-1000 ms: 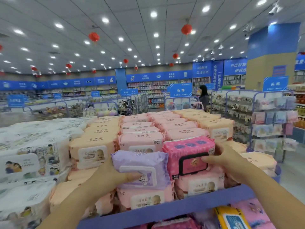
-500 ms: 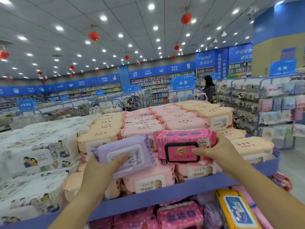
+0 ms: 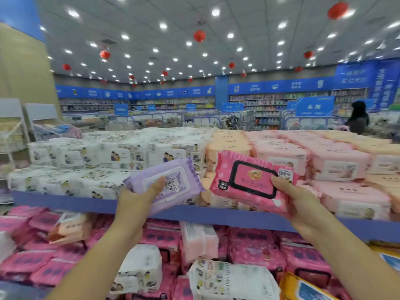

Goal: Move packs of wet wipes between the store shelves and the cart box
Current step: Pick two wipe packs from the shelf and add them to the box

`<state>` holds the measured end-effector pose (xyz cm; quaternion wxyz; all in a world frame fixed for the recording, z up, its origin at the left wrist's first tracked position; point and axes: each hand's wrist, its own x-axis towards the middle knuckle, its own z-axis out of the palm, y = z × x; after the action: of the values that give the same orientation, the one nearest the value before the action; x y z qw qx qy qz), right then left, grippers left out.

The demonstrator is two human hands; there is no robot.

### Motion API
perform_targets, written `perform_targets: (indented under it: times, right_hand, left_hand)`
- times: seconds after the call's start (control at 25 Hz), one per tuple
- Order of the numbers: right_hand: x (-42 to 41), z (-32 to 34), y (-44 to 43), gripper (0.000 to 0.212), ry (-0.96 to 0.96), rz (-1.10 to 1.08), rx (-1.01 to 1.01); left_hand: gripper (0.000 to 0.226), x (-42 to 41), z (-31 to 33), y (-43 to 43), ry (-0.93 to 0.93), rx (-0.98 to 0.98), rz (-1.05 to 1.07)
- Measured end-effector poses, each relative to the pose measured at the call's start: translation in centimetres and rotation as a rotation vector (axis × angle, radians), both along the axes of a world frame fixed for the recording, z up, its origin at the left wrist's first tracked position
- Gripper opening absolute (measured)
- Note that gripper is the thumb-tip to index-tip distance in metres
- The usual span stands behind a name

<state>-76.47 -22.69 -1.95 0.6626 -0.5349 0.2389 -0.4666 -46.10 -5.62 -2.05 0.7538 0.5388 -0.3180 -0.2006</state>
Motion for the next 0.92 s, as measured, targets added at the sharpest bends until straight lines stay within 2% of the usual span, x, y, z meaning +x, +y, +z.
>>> perform_targets:
  times: [0.08, 0.16, 0.28, 0.36, 0.4, 0.44, 0.56, 0.68, 0.72, 0.8, 0.88, 0.92]
  right_hand:
    - [6.1, -0.3, 3.8, 0.057, 0.010, 0.067, 0.038]
    - [11.7, -0.9, 7.5, 0.051, -0.008, 0.142, 0.071]
    - [19.8, -2.9, 13.6, 0.055, 0.044, 0.275, 0.131]
    - [24.8, -3.8, 18.3, 0.045, 0.078, 0.326, 0.136]
    - [27.3, -4.3, 20.6, 0.039, 0.097, 0.350, 0.150]
    - [30.2, -5.1, 23.0, 0.035, 0.112, 0.400, 0.167]
    - [38.2, -7.9, 29.7, 0.049, 0.161, 0.523, 0.177]
    - [46.0, -11.2, 36.0, 0.034, 0.191, 0.667, 0.229]
    - [48.1, -12.1, 37.9, 0.039, 0.218, 0.704, 0.242]
    - [52.9, -14.9, 42.4, 0.052, 0.291, 0.789, 0.248]
    - [57.4, -18.2, 46.7, 0.045, 0.329, 0.852, 0.283]
    - [59.5, -19.8, 48.7, 0.040, 0.352, 0.884, 0.309]
  left_hand:
    - [0.098, 4.4, -0.6, 6.3, 0.003, 0.017, 0.096]
    - [0.099, 8.7, -1.5, 12.9, 0.014, 0.024, 0.177]
    - [0.082, 13.9, -2.9, 23.2, 0.026, 0.047, 0.343]
    - [0.049, 16.5, -3.8, 29.9, 0.014, 0.051, 0.413]
    - [0.040, 17.6, -4.4, 32.9, 0.014, 0.062, 0.463]
    - [0.039, 18.8, -5.1, 36.3, 0.023, 0.076, 0.521]
    - [0.039, 21.3, -7.5, 45.3, 0.041, 0.098, 0.674]
    - [0.016, 23.5, -10.6, 53.9, 0.096, 0.107, 0.831]
    - [0.013, 24.1, -11.6, 56.5, 0.123, 0.122, 0.858]
    - [0.028, 25.5, -14.3, 62.5, 0.206, 0.141, 0.909]
    - [0.047, 27.0, -17.1, 67.5, 0.285, 0.166, 0.990]
    - [0.046, 27.7, -18.5, 69.4, 0.322, 0.173, 1.049]
